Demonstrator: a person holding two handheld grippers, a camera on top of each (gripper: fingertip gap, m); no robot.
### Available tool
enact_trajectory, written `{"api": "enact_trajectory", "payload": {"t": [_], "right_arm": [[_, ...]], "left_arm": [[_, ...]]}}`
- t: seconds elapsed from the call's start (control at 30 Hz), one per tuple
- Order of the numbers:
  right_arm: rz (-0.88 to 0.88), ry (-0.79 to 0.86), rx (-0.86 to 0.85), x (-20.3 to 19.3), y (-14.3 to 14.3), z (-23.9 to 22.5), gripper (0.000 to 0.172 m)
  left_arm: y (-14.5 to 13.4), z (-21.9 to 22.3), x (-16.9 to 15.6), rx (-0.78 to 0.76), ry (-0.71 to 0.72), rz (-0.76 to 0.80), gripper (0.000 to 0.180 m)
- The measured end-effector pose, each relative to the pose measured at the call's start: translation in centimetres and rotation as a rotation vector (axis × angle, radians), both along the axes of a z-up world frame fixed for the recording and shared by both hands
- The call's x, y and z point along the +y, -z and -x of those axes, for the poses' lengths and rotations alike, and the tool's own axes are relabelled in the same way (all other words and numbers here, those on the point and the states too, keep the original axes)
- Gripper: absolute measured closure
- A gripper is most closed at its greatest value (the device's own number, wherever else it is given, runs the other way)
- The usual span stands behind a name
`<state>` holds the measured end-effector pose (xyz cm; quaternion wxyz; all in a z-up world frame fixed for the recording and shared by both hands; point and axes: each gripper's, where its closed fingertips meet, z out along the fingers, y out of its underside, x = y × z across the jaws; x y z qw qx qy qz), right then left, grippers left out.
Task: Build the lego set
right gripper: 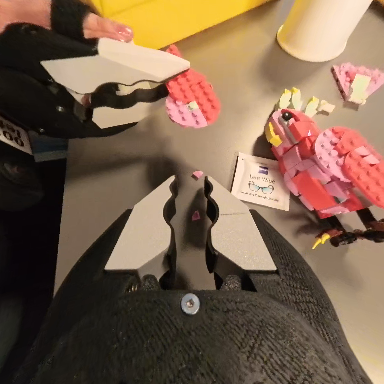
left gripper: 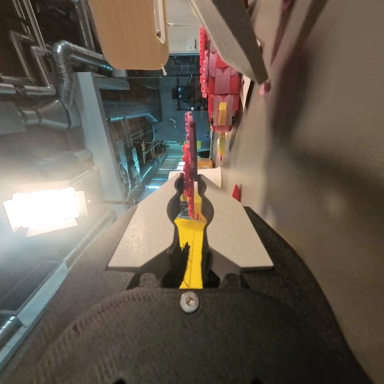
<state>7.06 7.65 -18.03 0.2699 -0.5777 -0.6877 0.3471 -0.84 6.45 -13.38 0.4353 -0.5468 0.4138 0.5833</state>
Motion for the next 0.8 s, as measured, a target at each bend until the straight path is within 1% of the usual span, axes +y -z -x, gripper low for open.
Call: {"api": "enact_trajectory", "payload": {"t": [0.13,0.53,0.8], "right_arm": [[0.004,0.036,-0.027,0.23,0.59,0.28,0.152],[0.021,0.057,-0.033,0.44,0.68,0.53,0.16],[-0.037,0.058,-0.028,0.68,0.76,0.6,0.165]], "left_arm": [[-0.1,-0.24,0.21,-0.009,0.013,-0.007,0.169],[-0.34,-0.6,0.19,-0.039,0.024,-0.021,0.169],[-0.4,-0.77,0.15,-0.047,0.02,-0.021,0.169]]}}
